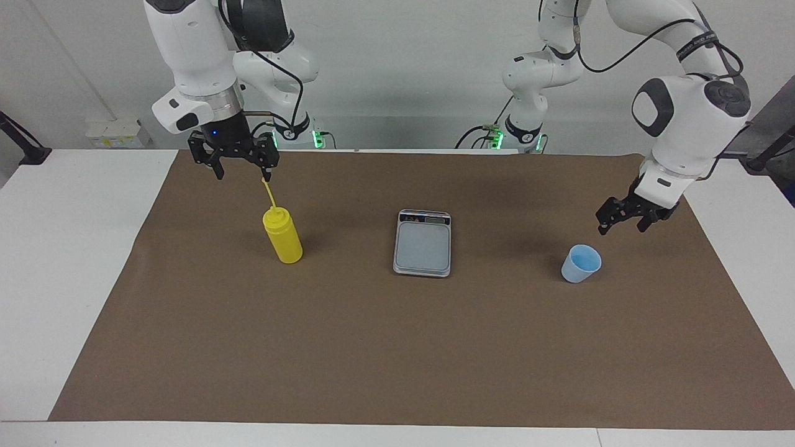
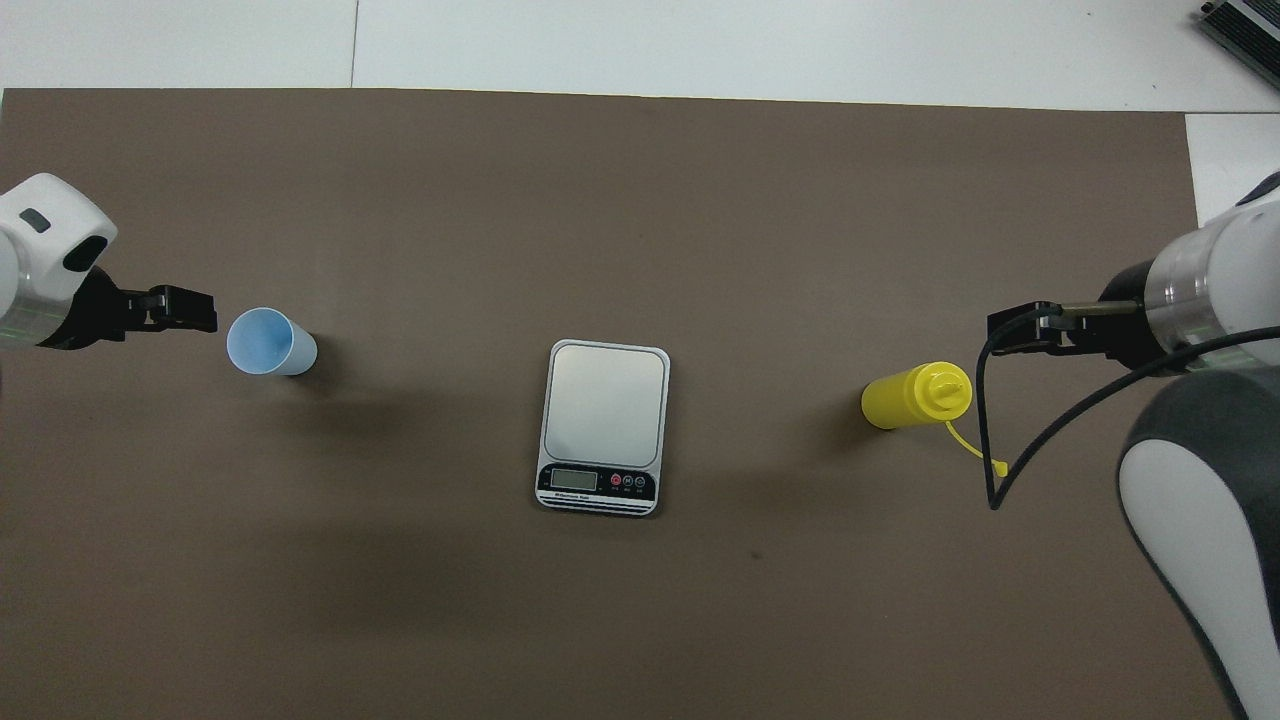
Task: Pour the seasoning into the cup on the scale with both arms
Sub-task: 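Grasp the light-blue cup with the left gripper and lift it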
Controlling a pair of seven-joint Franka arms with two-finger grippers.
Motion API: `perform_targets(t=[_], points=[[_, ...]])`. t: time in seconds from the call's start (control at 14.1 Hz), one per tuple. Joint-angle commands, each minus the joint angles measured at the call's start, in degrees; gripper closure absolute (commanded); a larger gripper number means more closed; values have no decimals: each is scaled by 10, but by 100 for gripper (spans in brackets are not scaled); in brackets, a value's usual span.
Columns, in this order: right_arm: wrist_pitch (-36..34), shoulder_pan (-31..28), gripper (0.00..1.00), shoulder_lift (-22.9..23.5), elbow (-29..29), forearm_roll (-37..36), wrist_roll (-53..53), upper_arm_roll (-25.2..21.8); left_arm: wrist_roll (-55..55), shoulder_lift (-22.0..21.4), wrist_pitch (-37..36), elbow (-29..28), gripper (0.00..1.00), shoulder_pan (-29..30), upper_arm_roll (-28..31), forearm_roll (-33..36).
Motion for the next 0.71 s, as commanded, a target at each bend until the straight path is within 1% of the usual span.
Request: perform_targets(t=[0.0, 0.21, 0.43, 0.64], points=[[-2, -8, 0, -13, -12, 13, -12, 2, -33, -4, 70, -57, 0, 10, -5, 1], [-2, -8, 0, -13, -12, 13, -12, 2, -52, 9, 118, -87, 0, 9, -5, 1], [-2, -8, 0, -13, -12, 13, -11, 2, -77, 49, 159, -91, 0, 3, -5, 1], [-2, -8, 0, -13, -12, 13, -12, 2, -79, 58, 175, -107, 0, 1, -5, 1]])
